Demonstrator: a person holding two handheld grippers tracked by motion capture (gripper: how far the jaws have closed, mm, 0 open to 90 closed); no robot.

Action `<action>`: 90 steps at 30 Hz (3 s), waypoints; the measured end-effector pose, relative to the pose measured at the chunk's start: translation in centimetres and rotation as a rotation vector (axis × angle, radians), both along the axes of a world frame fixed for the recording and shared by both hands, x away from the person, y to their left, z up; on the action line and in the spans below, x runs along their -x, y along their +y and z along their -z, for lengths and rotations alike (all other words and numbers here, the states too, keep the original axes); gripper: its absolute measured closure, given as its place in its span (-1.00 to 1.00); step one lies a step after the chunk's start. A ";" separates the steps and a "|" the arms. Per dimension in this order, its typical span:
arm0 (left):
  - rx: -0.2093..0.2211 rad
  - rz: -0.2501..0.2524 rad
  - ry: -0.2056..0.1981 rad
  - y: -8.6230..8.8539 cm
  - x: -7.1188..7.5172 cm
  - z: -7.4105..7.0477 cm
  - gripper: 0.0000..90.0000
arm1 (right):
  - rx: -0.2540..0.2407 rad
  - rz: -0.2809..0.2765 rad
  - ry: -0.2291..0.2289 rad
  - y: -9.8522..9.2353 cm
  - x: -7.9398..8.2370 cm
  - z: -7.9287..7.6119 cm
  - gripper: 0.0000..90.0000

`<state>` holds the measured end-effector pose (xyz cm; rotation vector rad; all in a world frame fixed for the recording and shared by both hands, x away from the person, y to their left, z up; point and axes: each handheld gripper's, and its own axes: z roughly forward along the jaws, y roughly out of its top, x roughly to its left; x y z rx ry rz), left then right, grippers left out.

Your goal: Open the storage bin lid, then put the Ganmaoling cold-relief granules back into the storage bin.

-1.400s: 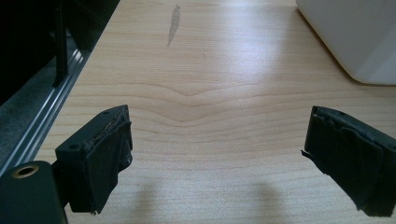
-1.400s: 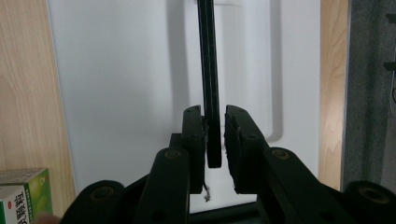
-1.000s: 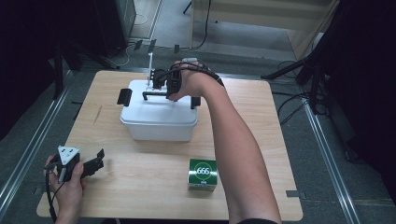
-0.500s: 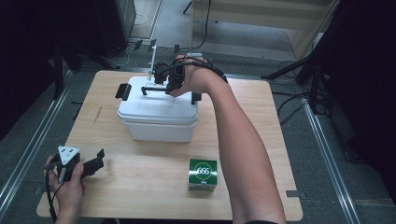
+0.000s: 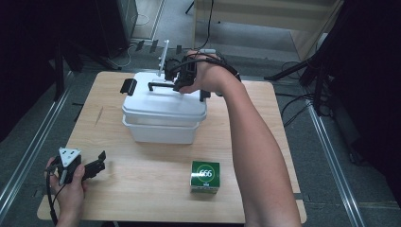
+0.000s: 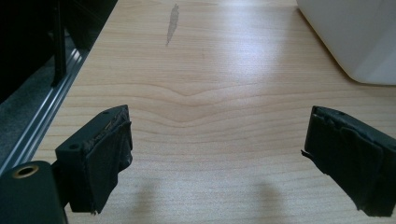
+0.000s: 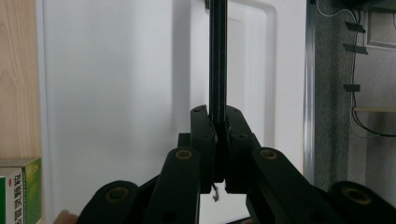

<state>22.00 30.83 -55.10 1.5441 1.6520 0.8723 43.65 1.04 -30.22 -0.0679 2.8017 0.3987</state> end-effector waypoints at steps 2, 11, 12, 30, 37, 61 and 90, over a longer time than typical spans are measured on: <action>0.001 0.001 0.000 0.0 0.0 0.0 -0.82 | -0.002 0.001 0.000 -0.4 0.0 -0.1 0.90; -0.004 0.002 0.000 0.0 0.0 0.0 -0.81 | -0.015 0.008 -0.023 -2.3 0.1 -1.1 0.90; -0.003 0.002 -0.001 -0.1 0.0 0.0 -0.81 | -0.018 0.011 -0.025 -2.6 0.1 -1.2 0.90; -0.014 0.005 -0.004 -0.1 0.0 0.0 -0.81 | -0.028 0.085 -0.024 -8.5 0.2 -1.2 0.90; -0.015 0.005 0.000 -0.1 0.0 0.0 -0.81 | -0.039 0.120 -0.029 -11.0 0.4 -1.5 0.90; -0.018 0.009 0.001 -0.3 0.0 0.0 -0.81 | -0.045 0.235 -0.032 -18.6 0.7 -0.5 0.90; -0.020 0.011 -0.003 -0.4 0.0 0.0 -0.81 | -0.042 0.317 -0.056 -23.7 1.3 3.8 0.90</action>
